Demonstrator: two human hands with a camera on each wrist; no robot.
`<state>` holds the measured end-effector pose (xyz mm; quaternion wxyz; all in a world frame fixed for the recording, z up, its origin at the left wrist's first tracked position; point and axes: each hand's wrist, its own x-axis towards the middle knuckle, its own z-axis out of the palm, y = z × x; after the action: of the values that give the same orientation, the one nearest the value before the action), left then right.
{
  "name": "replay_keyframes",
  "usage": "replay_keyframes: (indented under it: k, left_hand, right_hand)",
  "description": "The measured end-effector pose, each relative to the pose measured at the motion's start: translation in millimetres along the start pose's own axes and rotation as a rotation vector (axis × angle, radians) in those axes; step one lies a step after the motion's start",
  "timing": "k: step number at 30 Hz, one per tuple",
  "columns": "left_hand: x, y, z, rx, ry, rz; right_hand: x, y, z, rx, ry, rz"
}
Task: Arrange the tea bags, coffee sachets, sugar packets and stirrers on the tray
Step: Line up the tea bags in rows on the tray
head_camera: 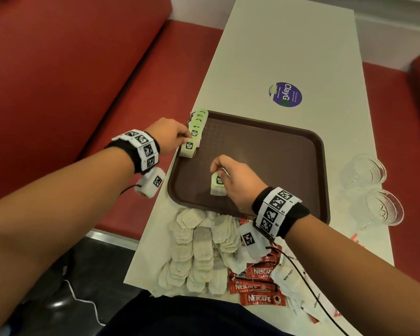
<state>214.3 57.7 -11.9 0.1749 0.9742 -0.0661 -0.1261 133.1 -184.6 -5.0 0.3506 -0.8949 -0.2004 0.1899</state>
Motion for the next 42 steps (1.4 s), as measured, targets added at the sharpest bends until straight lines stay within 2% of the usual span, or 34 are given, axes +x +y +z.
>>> replay_keyframes:
  k: [4, 11, 16, 21, 26, 29, 32, 36, 38, 42]
  left_hand:
    - [35.9, 1.9, 3.0, 0.013, 0.017, -0.058]
    - [61.6, 3.3, 7.2, 0.168, -0.003, -0.13]
    - [60.2, 12.4, 16.8, 0.228, 0.108, -0.18]
    - [56.4, 24.0, 29.2, 0.33, -0.005, -0.171]
    - [49.6, 27.0, 25.1, 0.314, -0.028, -0.178]
    - [37.8, 34.6, 11.4, 0.211, -0.012, -0.115]
    - [15.2, 47.5, -0.7, -0.017, 0.002, 0.03]
    - [-24.2, 66.9, -5.0, -0.188, -0.114, 0.215]
    - [-35.8, 69.7, 2.4, -0.246, -0.131, 0.253]
    - [-45.3, 64.3, 15.3, -0.364, -0.027, 0.242]
  right_hand:
    - [-0.3, 3.5, -3.6, 0.033, 0.026, -0.019]
    - [-3.3, 5.3, -8.6, 0.052, 0.033, -0.021]
    - [2.0, 7.4, -8.6, 0.07, 0.056, -0.038]
    - [1.4, 7.8, -8.9, 0.085, 0.072, -0.05]
    - [-1.1, 8.8, -10.4, 0.108, 0.082, -0.052]
    - [-1.3, 11.1, -10.7, 0.116, 0.09, -0.043]
    - [1.1, 13.5, -12.0, 0.136, 0.111, -0.032]
    - [4.9, 12.8, -14.4, 0.139, 0.141, -0.019]
    - [6.5, 11.0, -14.8, 0.13, 0.158, -0.039]
    - [8.2, 8.5, -15.1, 0.164, 0.172, -0.041]
